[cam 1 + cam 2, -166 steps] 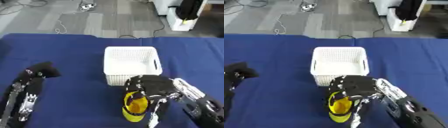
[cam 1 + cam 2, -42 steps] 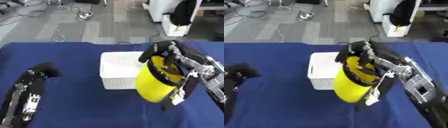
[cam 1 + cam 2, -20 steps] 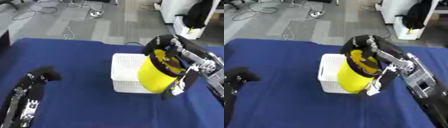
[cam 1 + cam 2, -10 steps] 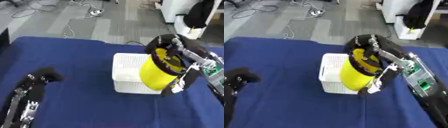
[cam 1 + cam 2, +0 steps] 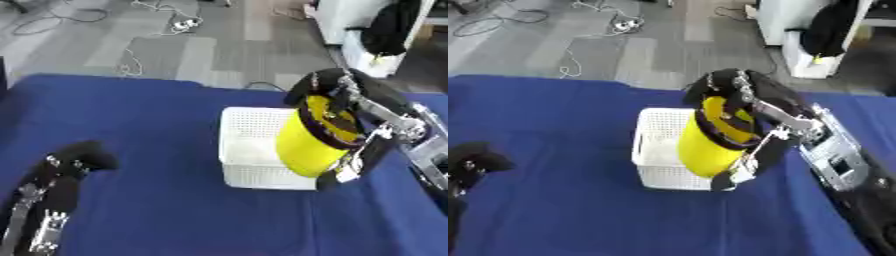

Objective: Pick up objects on the table and place them in the box.

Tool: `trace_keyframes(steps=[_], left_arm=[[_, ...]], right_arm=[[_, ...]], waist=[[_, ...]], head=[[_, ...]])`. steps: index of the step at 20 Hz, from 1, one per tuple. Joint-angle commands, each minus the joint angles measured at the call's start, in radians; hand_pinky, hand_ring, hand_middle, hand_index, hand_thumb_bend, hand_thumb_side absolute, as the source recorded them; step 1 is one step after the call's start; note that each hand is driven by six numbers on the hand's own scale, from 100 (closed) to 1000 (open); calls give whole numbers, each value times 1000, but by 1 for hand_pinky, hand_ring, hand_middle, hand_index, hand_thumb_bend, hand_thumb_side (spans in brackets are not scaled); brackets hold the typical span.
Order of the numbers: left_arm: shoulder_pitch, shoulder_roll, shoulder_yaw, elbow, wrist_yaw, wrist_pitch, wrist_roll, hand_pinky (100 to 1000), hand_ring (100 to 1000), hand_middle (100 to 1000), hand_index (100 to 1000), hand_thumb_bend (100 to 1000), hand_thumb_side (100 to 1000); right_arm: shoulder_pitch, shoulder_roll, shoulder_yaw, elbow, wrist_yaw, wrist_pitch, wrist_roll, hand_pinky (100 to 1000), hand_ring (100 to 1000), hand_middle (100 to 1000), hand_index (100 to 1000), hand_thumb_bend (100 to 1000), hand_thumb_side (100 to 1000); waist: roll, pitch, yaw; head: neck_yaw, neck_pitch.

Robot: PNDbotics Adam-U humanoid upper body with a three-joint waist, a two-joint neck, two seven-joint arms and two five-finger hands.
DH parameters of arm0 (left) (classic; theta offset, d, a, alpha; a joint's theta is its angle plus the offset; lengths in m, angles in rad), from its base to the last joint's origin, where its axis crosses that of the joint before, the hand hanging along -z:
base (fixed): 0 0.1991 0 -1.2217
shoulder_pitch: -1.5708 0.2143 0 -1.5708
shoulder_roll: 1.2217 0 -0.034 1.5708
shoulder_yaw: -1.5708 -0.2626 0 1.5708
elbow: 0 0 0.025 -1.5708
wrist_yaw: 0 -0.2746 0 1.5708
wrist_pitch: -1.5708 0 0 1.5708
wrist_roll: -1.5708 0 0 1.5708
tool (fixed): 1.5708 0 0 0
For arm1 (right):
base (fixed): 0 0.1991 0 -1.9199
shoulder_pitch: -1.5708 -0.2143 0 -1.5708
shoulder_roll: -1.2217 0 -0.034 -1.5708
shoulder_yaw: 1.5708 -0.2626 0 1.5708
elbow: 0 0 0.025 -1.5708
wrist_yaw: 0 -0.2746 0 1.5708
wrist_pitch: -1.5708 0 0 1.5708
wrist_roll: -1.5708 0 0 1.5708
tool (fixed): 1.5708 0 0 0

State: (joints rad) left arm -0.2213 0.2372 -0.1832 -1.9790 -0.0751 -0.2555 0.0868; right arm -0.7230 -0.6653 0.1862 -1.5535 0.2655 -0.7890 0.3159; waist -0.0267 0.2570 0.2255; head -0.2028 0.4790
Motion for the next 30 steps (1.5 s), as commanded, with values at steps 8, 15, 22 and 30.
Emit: trace_keyframes(steps=[8,15,22,30], left_arm=[[-13,7,-2,-21,3,-3,-6,682,649,602,812,193,839],[-17,7,-5,-21,3,-4,-9,681,650,601,813,193,842],[-22,7,-7,-21,3,-5,-11,680,650,601,813,192,843],[-34,6,-11,-21,6,-9,-16,681,651,601,814,190,843]], right_arm=[[-47,-35,-19,8,24,-118,91,100,100,100,100,734,456],[-65,-40,-23,17,32,-118,77,100,100,100,100,732,456],[-80,-48,-47,90,83,-118,61,100,100,100,100,736,457],[-113,-64,-72,221,193,-118,6,100,100,100,100,791,468]], waist=[[-4,2,5],[-15,14,20],[-17,25,29],[-15,38,48]], head=[[-32,-29],[-34,-39],[-37,-48],[-48,-62]])
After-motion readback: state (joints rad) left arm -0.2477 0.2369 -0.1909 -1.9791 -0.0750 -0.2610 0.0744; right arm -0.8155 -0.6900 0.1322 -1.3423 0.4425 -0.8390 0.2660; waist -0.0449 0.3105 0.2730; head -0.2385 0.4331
